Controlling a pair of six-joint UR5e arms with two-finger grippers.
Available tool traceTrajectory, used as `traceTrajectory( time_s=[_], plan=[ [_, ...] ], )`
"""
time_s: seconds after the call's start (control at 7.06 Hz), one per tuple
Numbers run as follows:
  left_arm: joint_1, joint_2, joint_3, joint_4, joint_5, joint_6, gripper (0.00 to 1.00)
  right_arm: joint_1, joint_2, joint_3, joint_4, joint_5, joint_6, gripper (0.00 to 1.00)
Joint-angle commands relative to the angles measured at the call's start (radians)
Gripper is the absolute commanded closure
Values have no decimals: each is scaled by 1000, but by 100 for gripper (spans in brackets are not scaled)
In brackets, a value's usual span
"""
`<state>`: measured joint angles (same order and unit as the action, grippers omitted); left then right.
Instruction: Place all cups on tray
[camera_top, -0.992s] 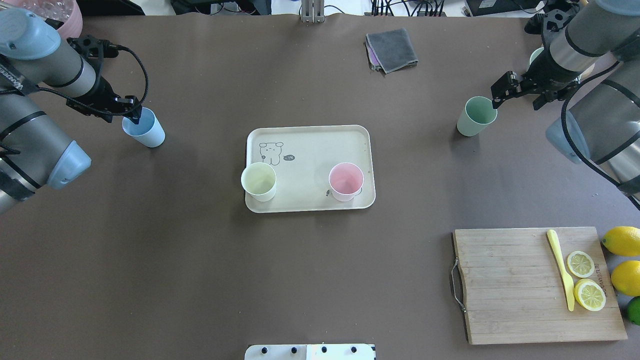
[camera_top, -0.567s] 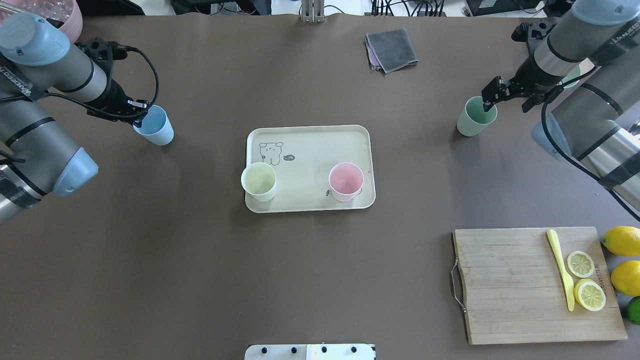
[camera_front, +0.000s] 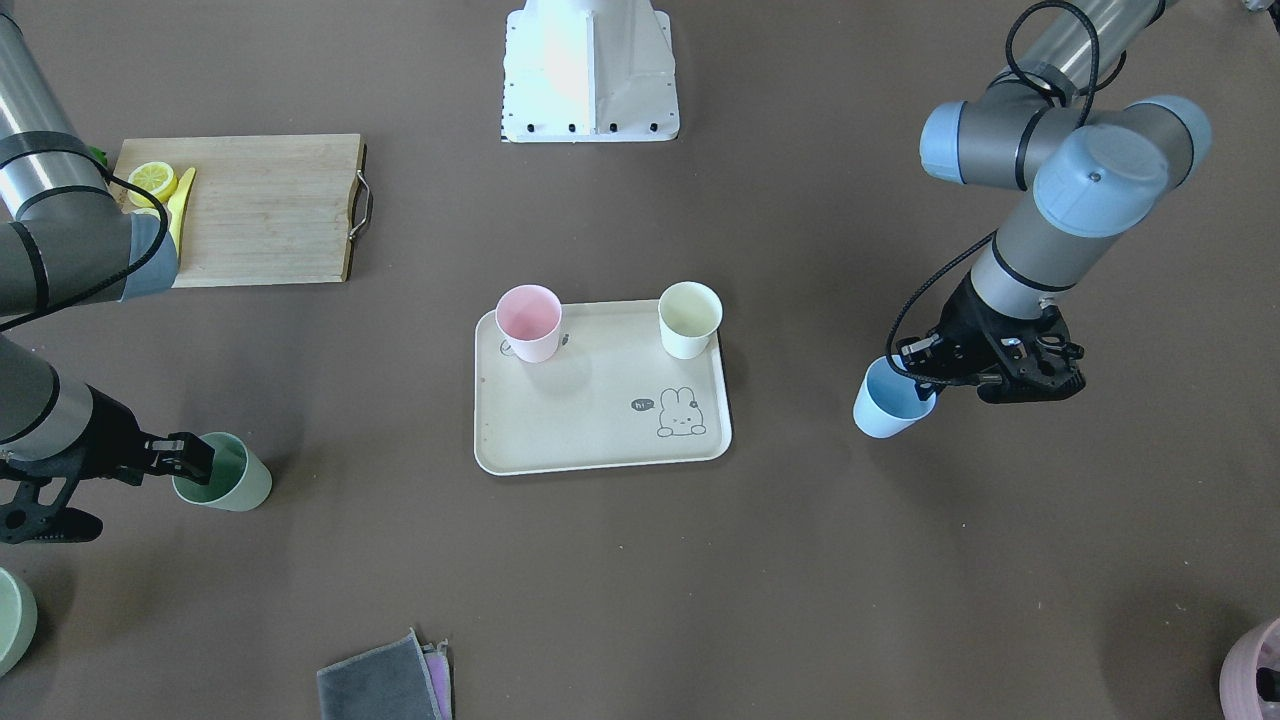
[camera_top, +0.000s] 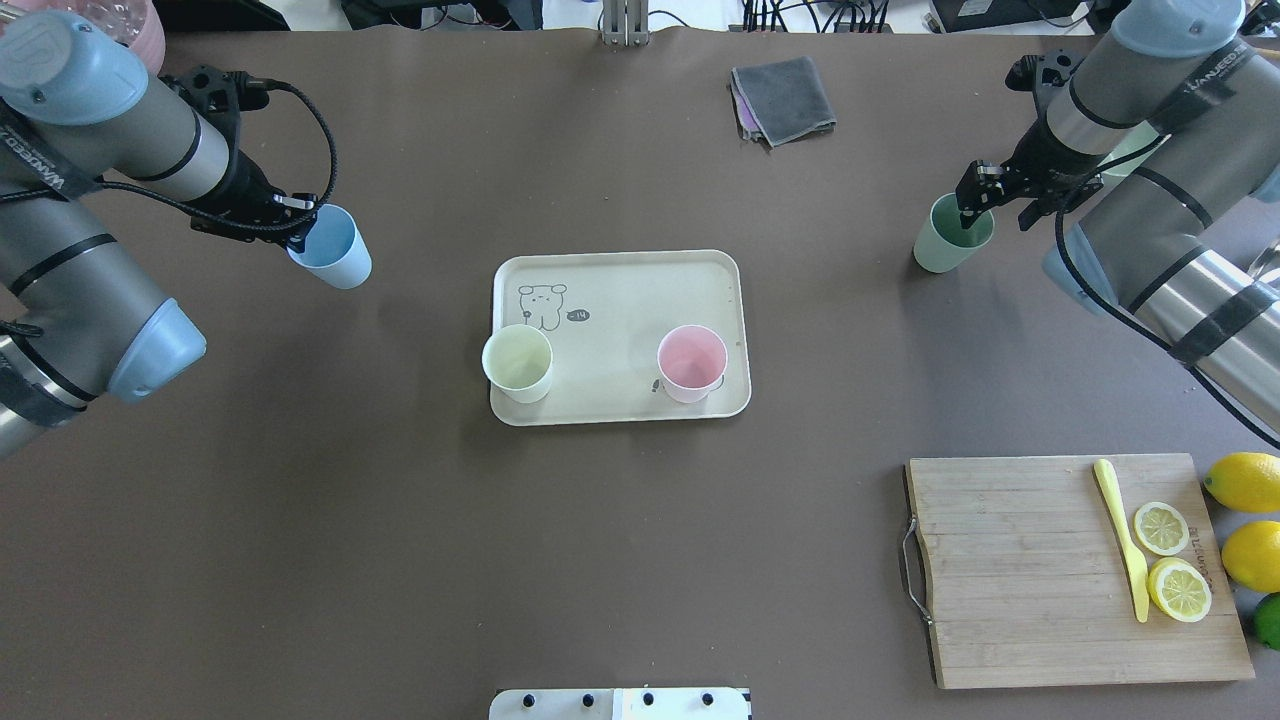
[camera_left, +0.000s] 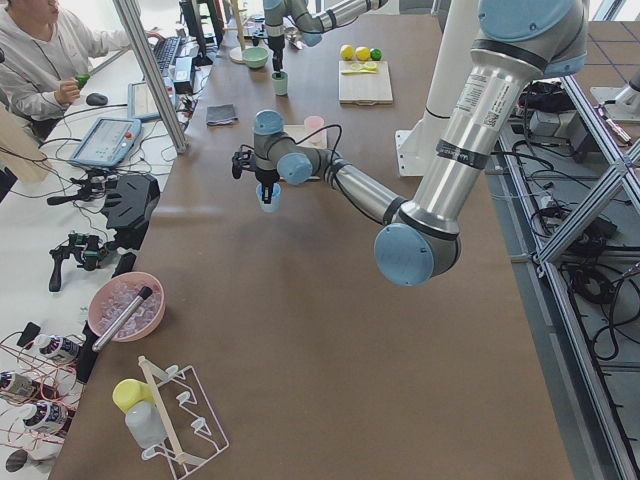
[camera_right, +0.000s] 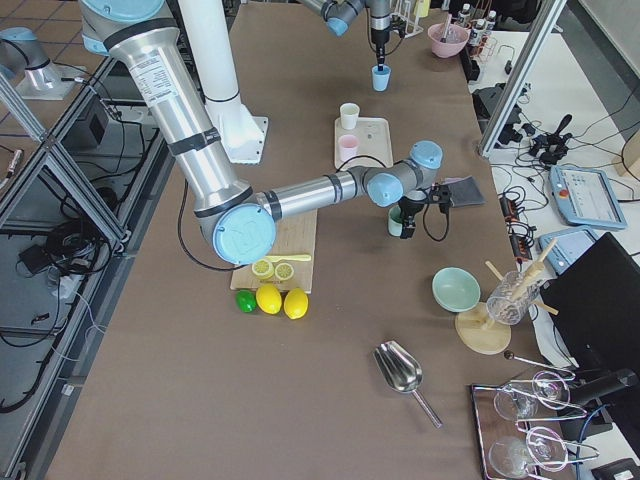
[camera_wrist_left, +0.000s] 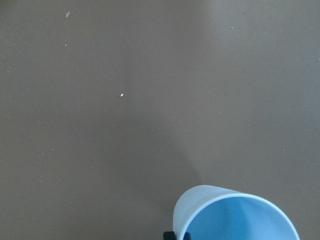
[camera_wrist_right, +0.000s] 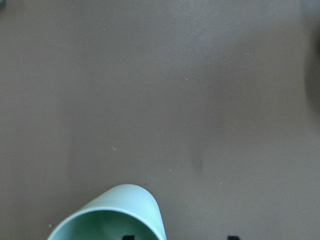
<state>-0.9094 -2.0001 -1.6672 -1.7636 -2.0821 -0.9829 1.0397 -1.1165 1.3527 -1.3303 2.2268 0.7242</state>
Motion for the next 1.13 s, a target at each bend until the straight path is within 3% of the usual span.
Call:
traceTrajectory(
  time_s=[0.0,0.28,0.57,0.71,0.99],
  plan=[
    [102,-121,-22,111,5,-135,100,-18,-3,31,-1,5,6,100],
    [186,-208,24,110,88,-232,100,-27,7,87,-9,43,91,100],
    [220,-270,91,99,109,-267,100,-88,70,103,-1,43,238,100],
    [242,-281,122,67,163,-272,100,-143,125,100,2,36,350,100],
    [247,-282,181,-16,169,-278,100,-217,196,102,5,30,479,100]
  ],
)
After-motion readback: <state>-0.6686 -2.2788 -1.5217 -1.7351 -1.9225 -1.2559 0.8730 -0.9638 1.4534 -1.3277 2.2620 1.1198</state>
